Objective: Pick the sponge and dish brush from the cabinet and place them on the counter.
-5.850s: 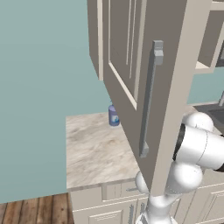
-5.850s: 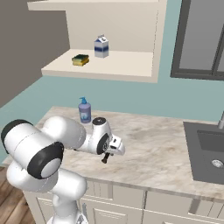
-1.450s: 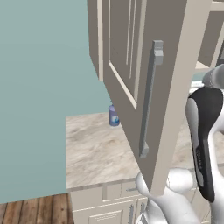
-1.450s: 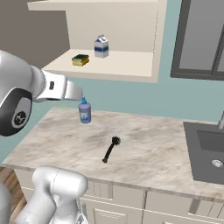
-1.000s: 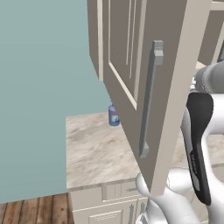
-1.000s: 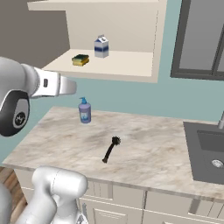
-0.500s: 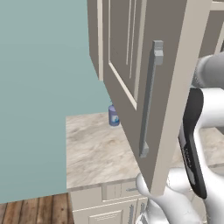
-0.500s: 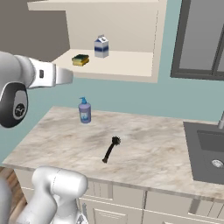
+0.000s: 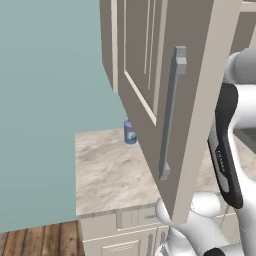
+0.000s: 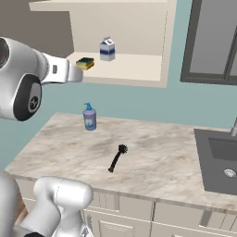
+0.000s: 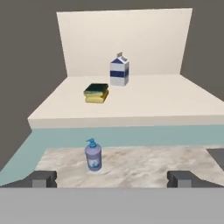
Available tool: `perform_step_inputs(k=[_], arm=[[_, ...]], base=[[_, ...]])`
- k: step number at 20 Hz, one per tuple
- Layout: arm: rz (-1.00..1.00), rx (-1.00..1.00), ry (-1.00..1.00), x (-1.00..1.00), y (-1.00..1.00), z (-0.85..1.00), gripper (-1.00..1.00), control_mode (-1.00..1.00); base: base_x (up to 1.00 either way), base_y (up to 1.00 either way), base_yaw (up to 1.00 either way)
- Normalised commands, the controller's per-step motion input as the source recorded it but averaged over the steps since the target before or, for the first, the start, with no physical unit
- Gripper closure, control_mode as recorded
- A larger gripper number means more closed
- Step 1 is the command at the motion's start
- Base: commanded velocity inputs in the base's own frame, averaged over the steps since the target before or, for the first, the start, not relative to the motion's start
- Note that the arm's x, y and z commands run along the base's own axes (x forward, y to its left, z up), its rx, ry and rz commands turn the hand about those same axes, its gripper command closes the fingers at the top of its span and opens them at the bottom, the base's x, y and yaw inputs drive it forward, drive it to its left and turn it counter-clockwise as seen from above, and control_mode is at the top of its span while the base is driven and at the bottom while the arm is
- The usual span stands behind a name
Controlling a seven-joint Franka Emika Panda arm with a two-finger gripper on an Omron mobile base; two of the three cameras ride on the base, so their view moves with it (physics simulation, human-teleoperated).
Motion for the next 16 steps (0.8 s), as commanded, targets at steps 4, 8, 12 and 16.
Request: perform_step_inputs(k=[4, 8, 12, 16], arm=[[0.06, 0.01, 0.03, 0.46, 0.00, 0.00, -1.00, -1.00], [0.04, 0.00, 0.00, 0.44, 0.04, 0.00, -1.00, -1.00], [0.01, 0.00, 0.00, 0.51, 0.09, 0.00, -1.00, -1.00], [0.00, 0.00, 0.00, 0.50, 0.08, 0.00, -1.00, -1.00]], base=[[0.00, 0.00, 0.00], [0.00, 0.00, 0.00], [0.00, 0.00, 0.00], [0.00, 0.00, 0.00]])
